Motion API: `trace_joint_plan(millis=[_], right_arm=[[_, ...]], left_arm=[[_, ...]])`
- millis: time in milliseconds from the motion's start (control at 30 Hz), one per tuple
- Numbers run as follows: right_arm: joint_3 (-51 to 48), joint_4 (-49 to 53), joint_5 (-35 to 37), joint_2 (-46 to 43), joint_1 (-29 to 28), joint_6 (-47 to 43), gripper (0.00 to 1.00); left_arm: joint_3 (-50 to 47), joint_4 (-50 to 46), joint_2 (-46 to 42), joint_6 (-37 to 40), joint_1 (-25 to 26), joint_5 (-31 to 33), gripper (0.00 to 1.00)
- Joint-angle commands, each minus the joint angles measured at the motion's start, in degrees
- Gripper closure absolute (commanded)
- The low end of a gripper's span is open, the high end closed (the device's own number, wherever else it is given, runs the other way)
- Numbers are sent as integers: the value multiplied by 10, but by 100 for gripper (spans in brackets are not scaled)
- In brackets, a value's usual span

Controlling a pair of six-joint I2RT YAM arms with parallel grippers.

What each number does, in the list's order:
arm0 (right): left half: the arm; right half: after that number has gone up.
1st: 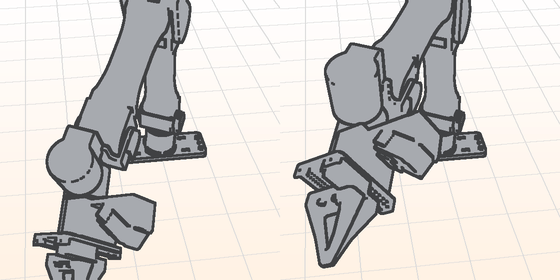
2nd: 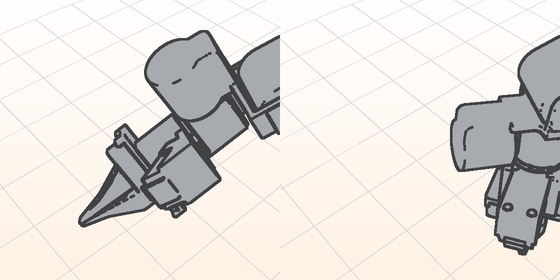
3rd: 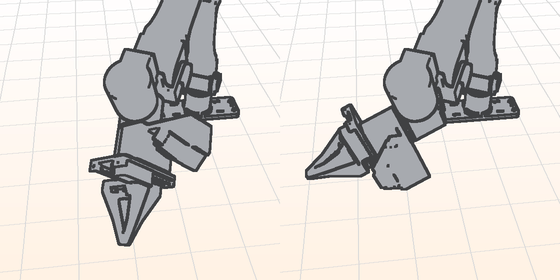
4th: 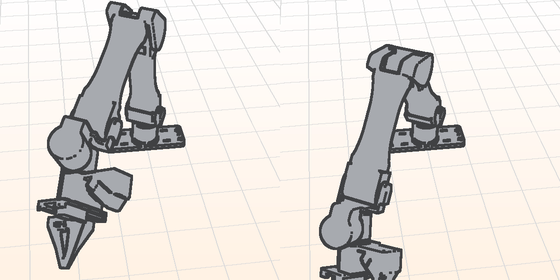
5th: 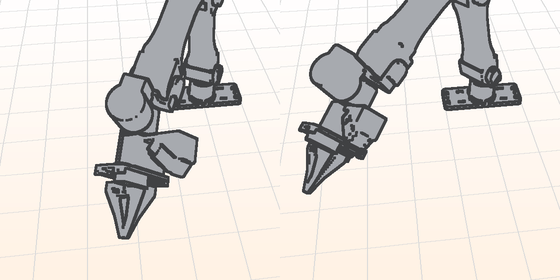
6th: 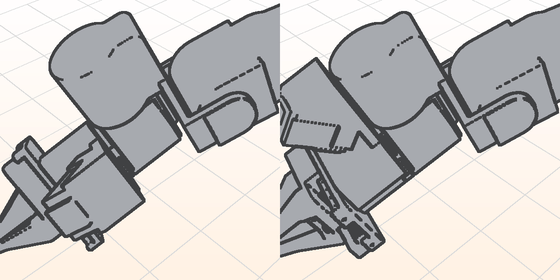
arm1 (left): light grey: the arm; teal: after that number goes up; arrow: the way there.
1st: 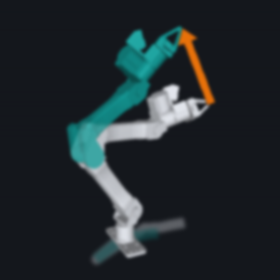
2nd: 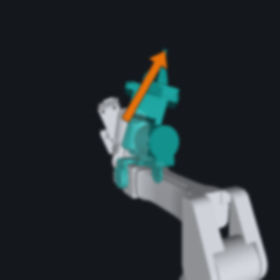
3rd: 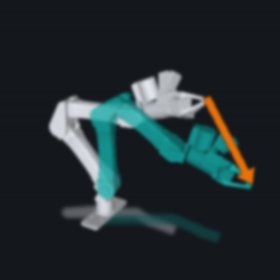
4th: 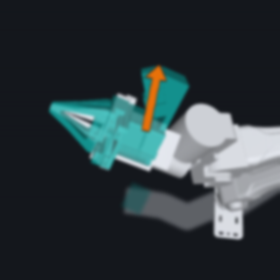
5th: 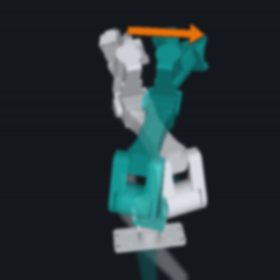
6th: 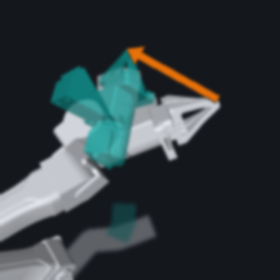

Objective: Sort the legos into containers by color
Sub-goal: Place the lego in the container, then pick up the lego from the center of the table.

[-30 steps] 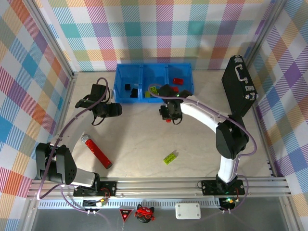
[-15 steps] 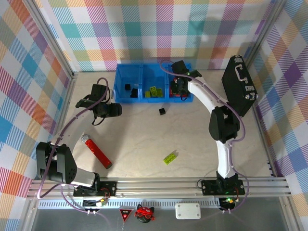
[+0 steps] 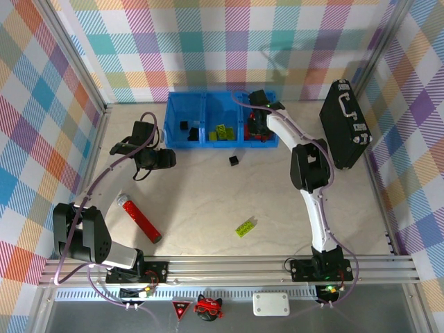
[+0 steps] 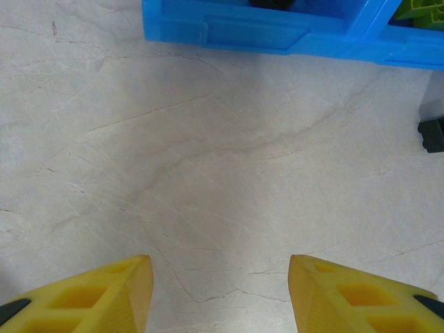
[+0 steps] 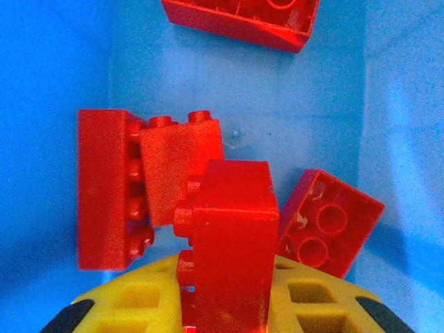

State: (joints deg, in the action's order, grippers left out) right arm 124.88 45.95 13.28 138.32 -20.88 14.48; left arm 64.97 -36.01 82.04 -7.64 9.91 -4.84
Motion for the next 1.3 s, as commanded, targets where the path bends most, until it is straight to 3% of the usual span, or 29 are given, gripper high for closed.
trace_joint_plan(millis=[0, 200, 700, 1067, 1267], right_arm=[[29, 3, 3, 20, 7, -7, 76], [51, 25, 4, 22, 8, 9, 69], [-9, 52, -15, -158, 7, 13, 63], [-231, -8, -41, -363, 7, 31, 64], [-368, -39, -35, -448, 8, 31, 63]], left_arm=[[-2, -11, 3, 10, -4, 9, 46], [-9, -18, 0, 13, 8, 29, 46], [120, -87, 64, -34, 100, 42, 44], [225, -71, 186, -147, 205, 105, 44], [266, -50, 264, -233, 257, 192, 44]])
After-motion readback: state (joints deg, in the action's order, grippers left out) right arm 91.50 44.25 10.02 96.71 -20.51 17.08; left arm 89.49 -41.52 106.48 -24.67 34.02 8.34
